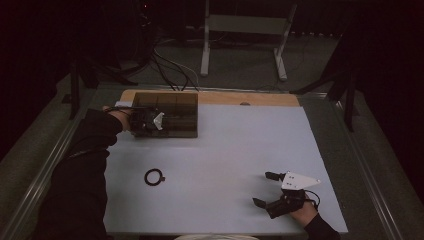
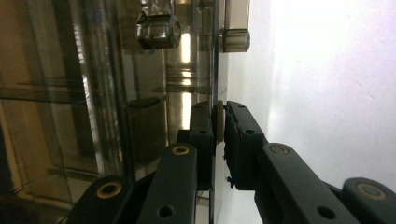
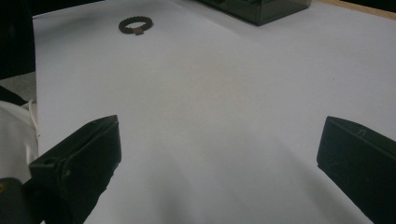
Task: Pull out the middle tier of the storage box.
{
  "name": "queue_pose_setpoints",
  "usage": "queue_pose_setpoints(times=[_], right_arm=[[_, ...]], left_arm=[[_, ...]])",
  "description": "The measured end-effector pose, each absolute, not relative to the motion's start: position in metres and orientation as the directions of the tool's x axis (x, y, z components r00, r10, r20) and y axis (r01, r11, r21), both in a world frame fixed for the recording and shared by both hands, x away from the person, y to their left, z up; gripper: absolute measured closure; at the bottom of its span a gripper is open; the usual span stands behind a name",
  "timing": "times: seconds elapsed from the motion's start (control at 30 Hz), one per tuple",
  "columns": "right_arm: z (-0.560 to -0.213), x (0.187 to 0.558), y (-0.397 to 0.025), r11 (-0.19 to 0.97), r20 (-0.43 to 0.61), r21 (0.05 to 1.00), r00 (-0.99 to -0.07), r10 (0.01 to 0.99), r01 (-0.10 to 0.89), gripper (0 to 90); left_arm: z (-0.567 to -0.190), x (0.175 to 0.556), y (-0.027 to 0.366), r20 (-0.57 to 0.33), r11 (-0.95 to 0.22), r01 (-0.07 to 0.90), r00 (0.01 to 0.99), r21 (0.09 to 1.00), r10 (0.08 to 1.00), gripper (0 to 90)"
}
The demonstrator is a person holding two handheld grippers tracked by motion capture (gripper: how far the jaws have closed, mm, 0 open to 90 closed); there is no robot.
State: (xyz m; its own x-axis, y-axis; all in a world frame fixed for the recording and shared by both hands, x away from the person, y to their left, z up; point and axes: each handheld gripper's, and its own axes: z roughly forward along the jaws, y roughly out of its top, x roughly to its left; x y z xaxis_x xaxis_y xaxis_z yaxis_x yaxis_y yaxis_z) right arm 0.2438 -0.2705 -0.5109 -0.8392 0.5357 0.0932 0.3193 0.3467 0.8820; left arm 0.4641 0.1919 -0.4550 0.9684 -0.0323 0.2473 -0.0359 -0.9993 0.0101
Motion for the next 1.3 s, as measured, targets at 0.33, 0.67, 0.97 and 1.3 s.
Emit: queue_pose_setpoints(times=[0.33,0.67,0.97,1.3], right_arm=[[-0.511,0.244,-0.270,0.350,0.093,0.880,-0.839,0.536,0.321,0.0],[-0.511,0.244,-0.270,0.351,0.092,0.880,-0.839,0.536,0.321,0.0],[-0.511,0.244,-0.270,0.351,0.093,0.879,-0.839,0.537,0.322,0.0],[-0.512,0.244,-0.270,0.352,0.094,0.878,-0.838,0.537,0.324,0.0]], left_arm=[[-0.456,0.467,0.193,0.230,-0.999,-0.032,0.973,0.027,-0.025,84.1],[-0.455,0.466,0.192,0.202,-0.999,-0.030,0.979,0.032,-0.023,85.5],[-0.453,0.460,0.191,0.180,-0.999,-0.031,0.983,0.022,-0.027,85.7],[-0.453,0.449,0.192,0.154,-0.999,-0.033,0.988,0.032,-0.028,86.4]])
